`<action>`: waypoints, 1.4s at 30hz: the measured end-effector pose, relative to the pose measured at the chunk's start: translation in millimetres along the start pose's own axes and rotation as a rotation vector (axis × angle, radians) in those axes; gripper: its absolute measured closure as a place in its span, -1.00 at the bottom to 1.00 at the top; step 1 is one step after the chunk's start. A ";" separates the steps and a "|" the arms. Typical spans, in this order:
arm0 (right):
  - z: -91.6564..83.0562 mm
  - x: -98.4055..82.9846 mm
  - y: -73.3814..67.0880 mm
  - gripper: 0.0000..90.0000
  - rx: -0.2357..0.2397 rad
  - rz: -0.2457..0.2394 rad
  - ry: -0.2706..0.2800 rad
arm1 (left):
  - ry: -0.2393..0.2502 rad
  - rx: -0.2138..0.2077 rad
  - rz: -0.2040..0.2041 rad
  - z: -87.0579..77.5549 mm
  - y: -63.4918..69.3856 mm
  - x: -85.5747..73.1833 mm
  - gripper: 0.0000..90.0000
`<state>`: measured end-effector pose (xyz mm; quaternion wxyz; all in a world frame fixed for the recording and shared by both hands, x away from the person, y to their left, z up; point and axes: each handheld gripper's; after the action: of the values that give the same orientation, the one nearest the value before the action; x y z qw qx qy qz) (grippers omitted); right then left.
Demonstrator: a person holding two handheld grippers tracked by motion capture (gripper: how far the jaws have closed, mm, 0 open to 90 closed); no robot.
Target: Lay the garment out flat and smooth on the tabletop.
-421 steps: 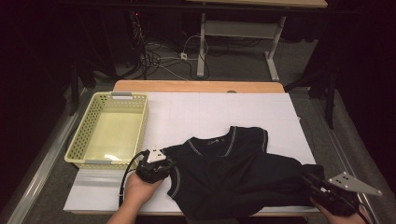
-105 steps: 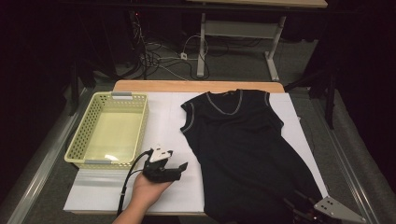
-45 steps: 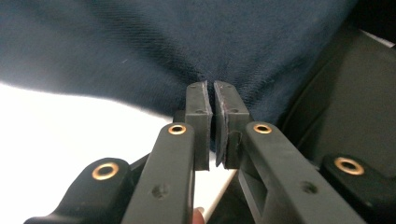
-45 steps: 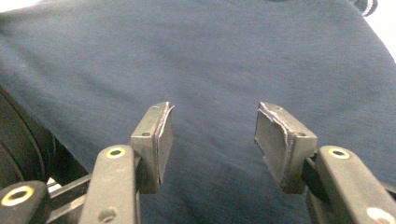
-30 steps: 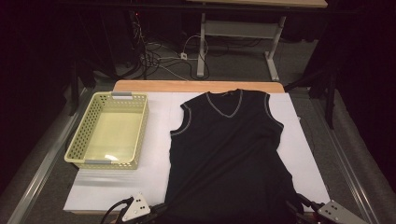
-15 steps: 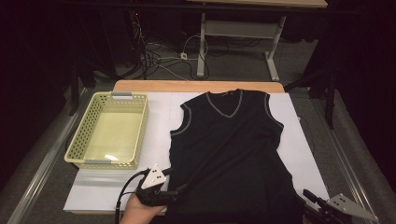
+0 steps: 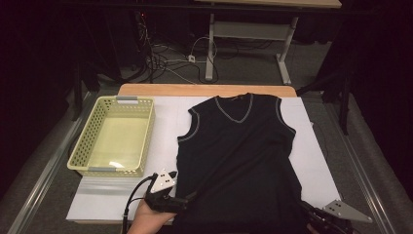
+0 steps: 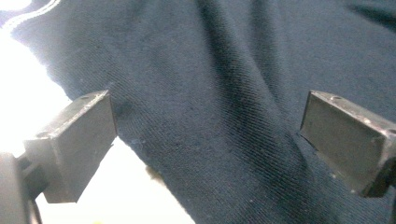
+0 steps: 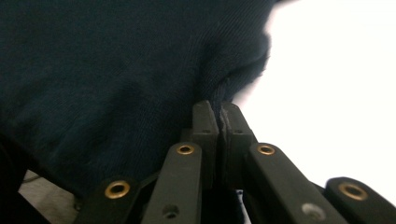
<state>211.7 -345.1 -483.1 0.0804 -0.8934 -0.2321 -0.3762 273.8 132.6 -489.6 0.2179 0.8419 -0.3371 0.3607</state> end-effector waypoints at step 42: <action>-21.0 -28.6 45.7 0.76 -0.099 0.133 0.042 | -0.003 -0.034 -0.014 -11.7 -1.8 -8.3 -0.92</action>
<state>202.6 -402.1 -487.1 0.0656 -0.9015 -0.1517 -0.3999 265.5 144.4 -488.6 0.2343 0.8409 -0.3377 0.3520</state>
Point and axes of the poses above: each handheld gripper's, and its own axes: z roughly forward along the jaws, x roughly out of its top, y roughly to its right, and after that the axes turned 7 degrees about -y, right-handed
